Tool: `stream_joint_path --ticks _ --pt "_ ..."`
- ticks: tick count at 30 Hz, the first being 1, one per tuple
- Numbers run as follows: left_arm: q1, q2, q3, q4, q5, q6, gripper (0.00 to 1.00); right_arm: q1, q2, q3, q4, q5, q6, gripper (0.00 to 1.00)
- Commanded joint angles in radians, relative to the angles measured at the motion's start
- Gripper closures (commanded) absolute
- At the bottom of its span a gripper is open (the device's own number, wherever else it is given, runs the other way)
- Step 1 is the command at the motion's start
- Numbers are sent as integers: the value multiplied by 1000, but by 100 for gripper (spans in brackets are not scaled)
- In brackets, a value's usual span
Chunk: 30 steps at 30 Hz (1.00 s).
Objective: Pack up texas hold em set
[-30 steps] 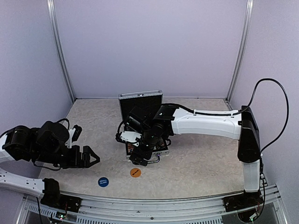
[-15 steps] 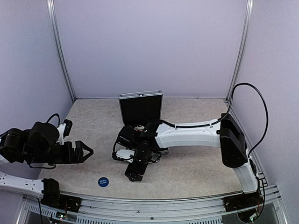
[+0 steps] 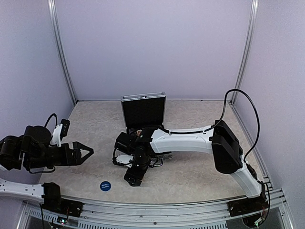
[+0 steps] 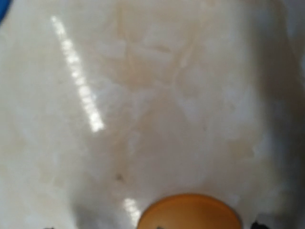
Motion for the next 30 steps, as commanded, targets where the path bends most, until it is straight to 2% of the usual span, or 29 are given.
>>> stream_joint_path --ticks 1,8,12,14,16,30 --pt "-4 13 30 12 6 72 1 -13 44 30 -52 -1 15 13" --pt "-4 15 10 47 20 81 1 -32 43 6 -56 13 24 17" --pt "-5 2 -2 57 20 82 1 -42 53 -5 -67 21 16 26" --pt "-3 2 -4 59 19 83 1 -42 57 -4 -74 34 8 33" --pt "-4 0 -8 61 18 84 1 -43 63 4 -81 51 7 36" --pt "-4 -3 -24 77 12 78 1 15 95 60 -105 123 17 31"
